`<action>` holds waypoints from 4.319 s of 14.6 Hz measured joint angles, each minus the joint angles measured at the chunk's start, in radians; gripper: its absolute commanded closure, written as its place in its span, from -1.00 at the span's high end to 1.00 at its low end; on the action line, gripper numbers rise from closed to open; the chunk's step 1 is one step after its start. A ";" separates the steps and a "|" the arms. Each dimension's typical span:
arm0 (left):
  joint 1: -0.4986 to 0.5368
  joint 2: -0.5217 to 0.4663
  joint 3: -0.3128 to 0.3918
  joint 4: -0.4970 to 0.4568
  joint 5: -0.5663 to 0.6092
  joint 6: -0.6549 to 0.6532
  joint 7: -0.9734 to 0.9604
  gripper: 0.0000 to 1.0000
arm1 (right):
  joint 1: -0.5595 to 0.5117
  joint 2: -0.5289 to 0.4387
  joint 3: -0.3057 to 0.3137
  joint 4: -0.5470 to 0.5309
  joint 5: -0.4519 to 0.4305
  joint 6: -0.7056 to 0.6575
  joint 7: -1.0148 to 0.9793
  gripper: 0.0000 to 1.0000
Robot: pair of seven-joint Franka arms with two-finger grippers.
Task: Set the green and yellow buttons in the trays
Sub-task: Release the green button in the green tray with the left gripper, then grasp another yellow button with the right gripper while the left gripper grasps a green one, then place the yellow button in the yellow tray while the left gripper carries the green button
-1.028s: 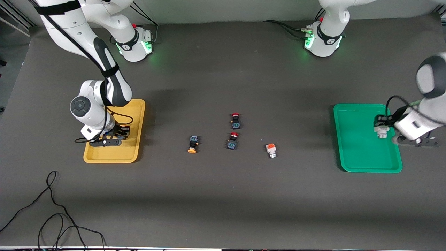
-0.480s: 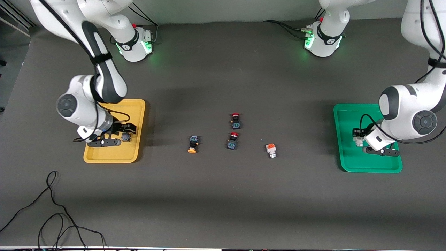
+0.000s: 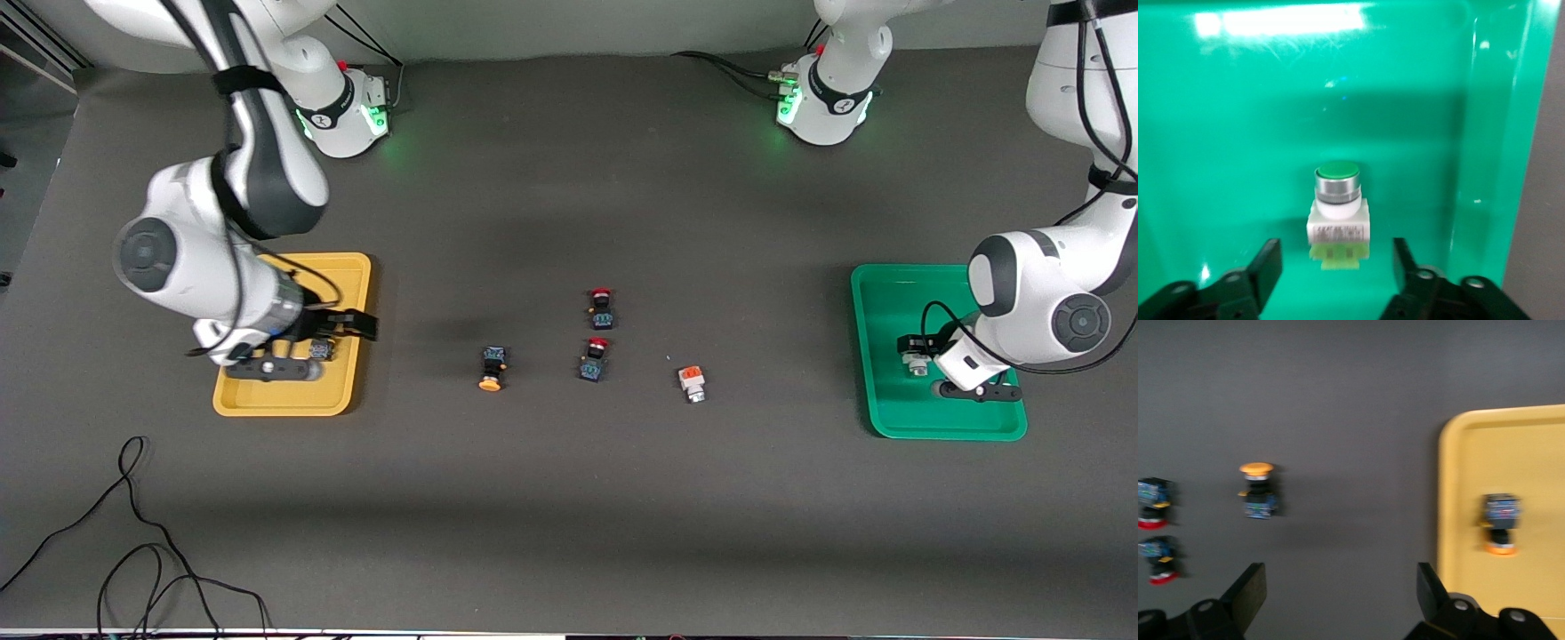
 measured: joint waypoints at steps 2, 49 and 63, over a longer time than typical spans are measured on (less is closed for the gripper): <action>-0.001 -0.038 -0.005 0.070 0.000 -0.158 -0.026 0.99 | 0.051 0.080 0.002 0.050 0.018 0.009 0.070 0.99; -0.462 -0.165 -0.167 0.306 -0.031 -0.357 -0.745 -1.00 | 0.165 0.209 -0.574 -0.280 0.195 0.204 -0.811 -1.00; 0.243 -0.136 -0.142 0.049 0.083 -0.235 0.161 -1.00 | 0.202 0.431 -0.590 -0.294 0.644 0.254 -1.158 0.99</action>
